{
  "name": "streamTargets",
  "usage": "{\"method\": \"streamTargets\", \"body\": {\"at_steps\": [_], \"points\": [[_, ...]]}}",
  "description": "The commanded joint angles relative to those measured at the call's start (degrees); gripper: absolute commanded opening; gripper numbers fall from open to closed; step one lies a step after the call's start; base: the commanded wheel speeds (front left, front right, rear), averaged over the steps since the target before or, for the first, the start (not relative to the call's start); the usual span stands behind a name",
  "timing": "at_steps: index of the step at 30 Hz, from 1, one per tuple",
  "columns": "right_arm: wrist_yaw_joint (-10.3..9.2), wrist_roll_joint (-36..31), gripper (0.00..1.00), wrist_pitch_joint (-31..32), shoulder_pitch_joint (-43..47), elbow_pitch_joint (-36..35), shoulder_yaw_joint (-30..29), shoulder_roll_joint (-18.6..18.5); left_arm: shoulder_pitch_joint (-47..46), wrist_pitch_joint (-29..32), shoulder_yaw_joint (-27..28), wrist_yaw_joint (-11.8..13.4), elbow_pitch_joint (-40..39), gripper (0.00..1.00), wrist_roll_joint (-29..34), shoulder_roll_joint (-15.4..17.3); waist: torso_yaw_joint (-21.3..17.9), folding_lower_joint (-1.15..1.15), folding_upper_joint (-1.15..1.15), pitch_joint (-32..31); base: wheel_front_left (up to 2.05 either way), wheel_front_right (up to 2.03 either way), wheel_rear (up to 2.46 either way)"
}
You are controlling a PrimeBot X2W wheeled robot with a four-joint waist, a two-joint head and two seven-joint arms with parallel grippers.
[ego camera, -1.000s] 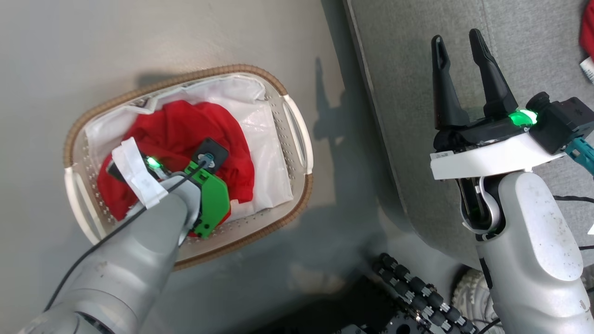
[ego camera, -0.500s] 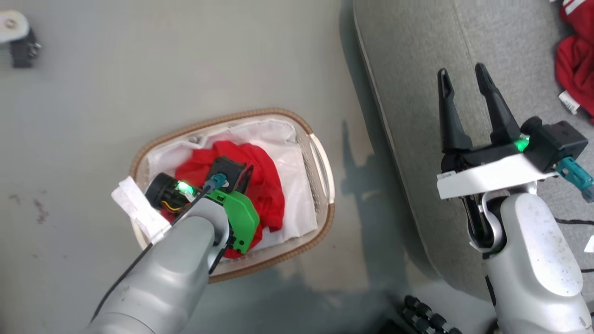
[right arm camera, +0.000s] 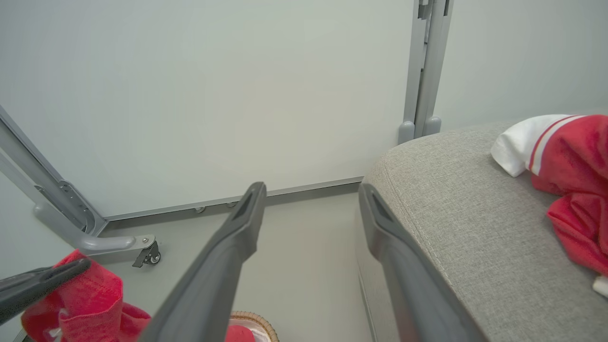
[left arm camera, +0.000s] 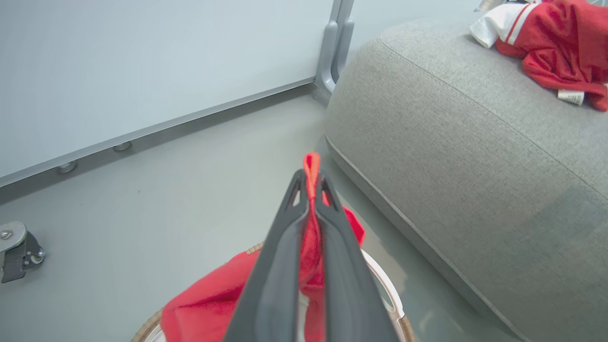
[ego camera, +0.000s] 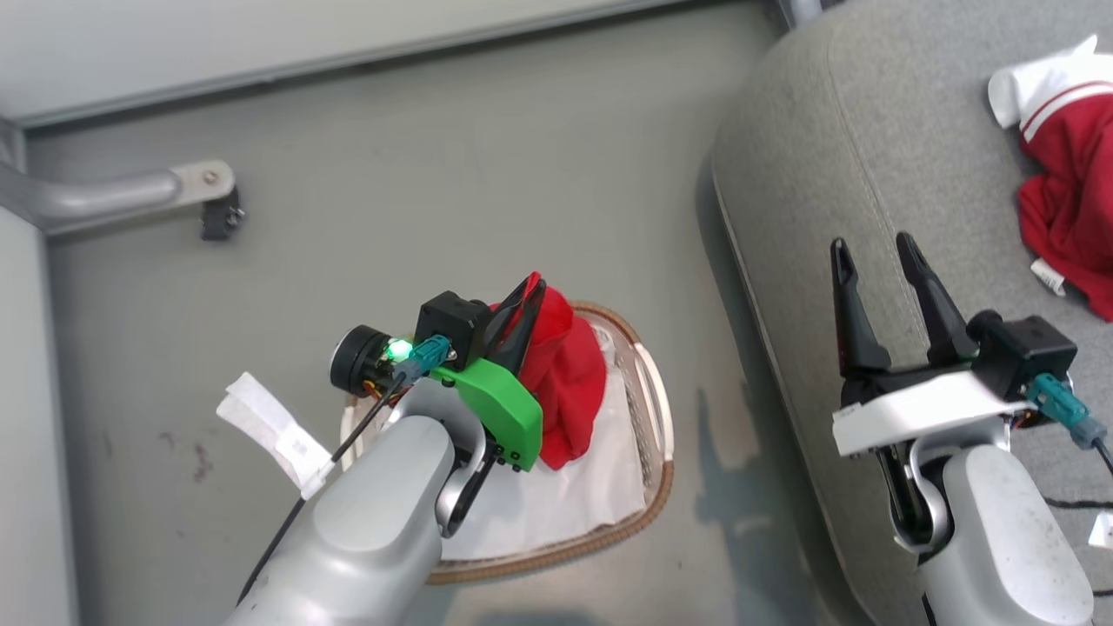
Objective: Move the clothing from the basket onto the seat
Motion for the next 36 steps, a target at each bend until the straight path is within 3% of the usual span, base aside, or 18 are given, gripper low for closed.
{"method": "streamTargets", "body": {"at_steps": [1,16,20,23,29,36], "points": [[-0.08,-0.3,1.0,0.0,1.5,0.4,-0.3,-0.3,1.6,-0.2,0.8,0.4,-1.9,0.0,0.9,0.4,3.7,0.0,0.0,-6.3,0.0,0.0,0.0],[-0.08,-2.4,1.0,0.0,9.2,2.4,2.4,-0.2,4.6,-0.1,8.9,1.3,-24.1,0.0,5.4,0.3,5.2,0.0,0.0,-14.9,0.0,0.0,0.0],[-0.07,-5.0,1.0,0.0,10.3,2.9,7.8,-0.2,3.3,-0.1,8.9,1.5,-27.7,0.0,5.6,0.1,6.1,0.0,0.0,-15.3,0.0,0.0,0.0],[-0.07,-5.8,1.0,0.0,9.5,3.6,15.6,-0.3,2.7,-0.1,8.0,1.3,-29.0,0.0,5.5,-0.1,6.8,0.0,0.0,-15.2,0.0,0.0,0.0],[-0.08,-3.0,1.0,0.0,4.9,3.5,27.7,-0.4,2.4,-0.1,6.2,1.9,-30.3,0.0,4.2,-0.2,8.0,0.0,0.0,-15.0,0.0,0.0,0.0],[-0.08,-5.7,1.0,0.0,-1.1,6.4,28.0,-0.3,1.9,-0.1,2.8,2.6,-31.6,0.0,1.8,-0.3,9.8,0.0,0.0,-14.5,0.0,0.0,0.0]]}}
